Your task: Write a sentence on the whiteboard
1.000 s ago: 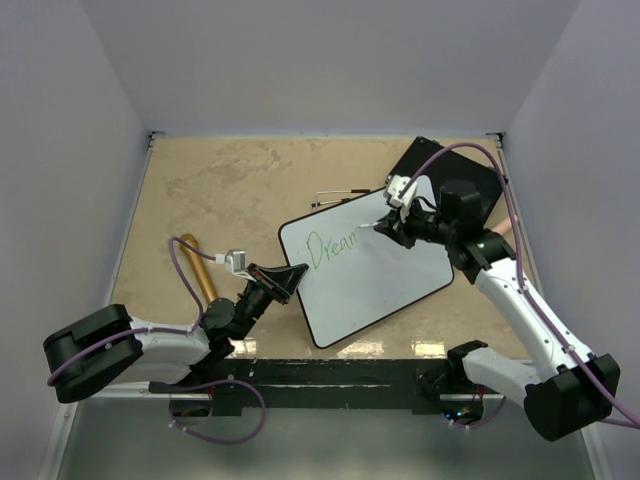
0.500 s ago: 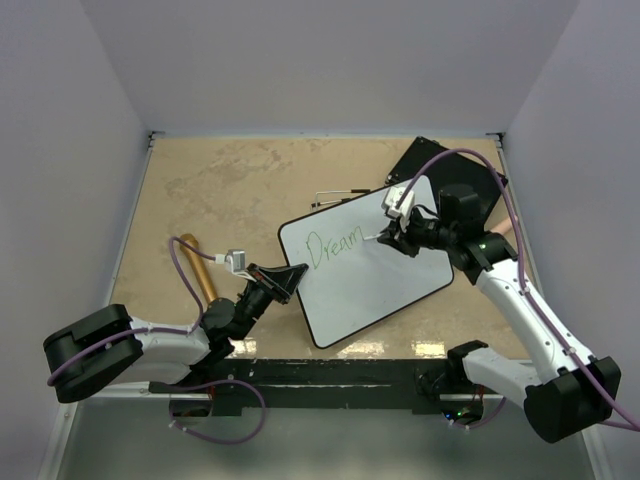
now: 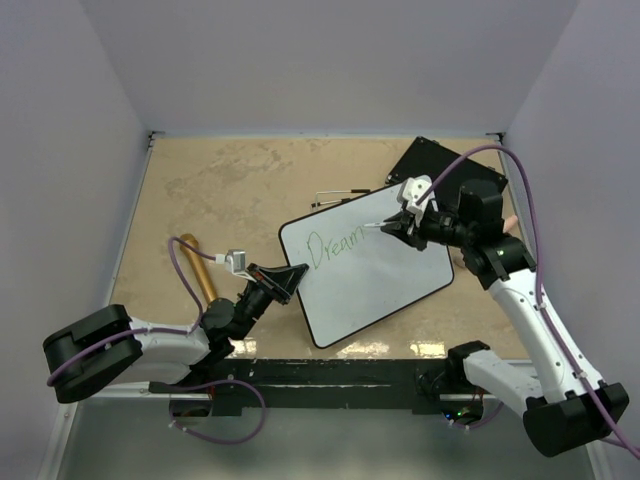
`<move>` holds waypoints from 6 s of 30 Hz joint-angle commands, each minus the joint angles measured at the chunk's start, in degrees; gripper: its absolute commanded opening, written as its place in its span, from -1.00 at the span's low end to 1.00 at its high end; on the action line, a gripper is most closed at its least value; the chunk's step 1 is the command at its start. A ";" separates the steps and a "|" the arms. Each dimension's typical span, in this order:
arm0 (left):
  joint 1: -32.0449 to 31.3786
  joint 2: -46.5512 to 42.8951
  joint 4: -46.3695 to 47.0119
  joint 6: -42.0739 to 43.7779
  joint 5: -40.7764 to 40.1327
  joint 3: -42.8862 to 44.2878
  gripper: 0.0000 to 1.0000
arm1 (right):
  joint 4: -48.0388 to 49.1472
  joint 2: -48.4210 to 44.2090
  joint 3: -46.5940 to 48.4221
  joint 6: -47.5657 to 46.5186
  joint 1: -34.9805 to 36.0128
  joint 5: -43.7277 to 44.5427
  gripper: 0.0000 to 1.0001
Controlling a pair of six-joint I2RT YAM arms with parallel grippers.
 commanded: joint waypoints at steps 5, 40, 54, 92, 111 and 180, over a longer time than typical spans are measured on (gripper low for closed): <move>-0.12 -0.96 1.29 8.47 0.82 -3.51 -1.00 | 0.69 -1.98 -1.35 -2.40 -5.96 -9.47 -1.00; -0.12 -0.78 1.38 8.03 0.73 -3.78 -1.00 | 0.42 -1.62 -3.20 -3.55 -8.25 -12.13 -1.00; -0.03 -0.08 1.82 8.21 1.08 -3.60 -1.00 | -0.02 1.18 -0.91 0.14 -9.39 -4.90 -1.00; -0.03 1.59 3.58 8.21 1.69 -3.51 -1.00 | 7.10 3.57 -3.90 4.71 -6.75 -2.54 -1.00; -0.03 2.03 4.02 8.30 2.31 -3.42 -1.00 | 8.86 6.20 -4.17 6.56 -6.14 -2.36 -1.00; -0.03 2.12 3.67 8.56 3.10 -3.42 -1.00 | -0.11 -1.01 1.11 1.11 -7.53 -5.26 -1.00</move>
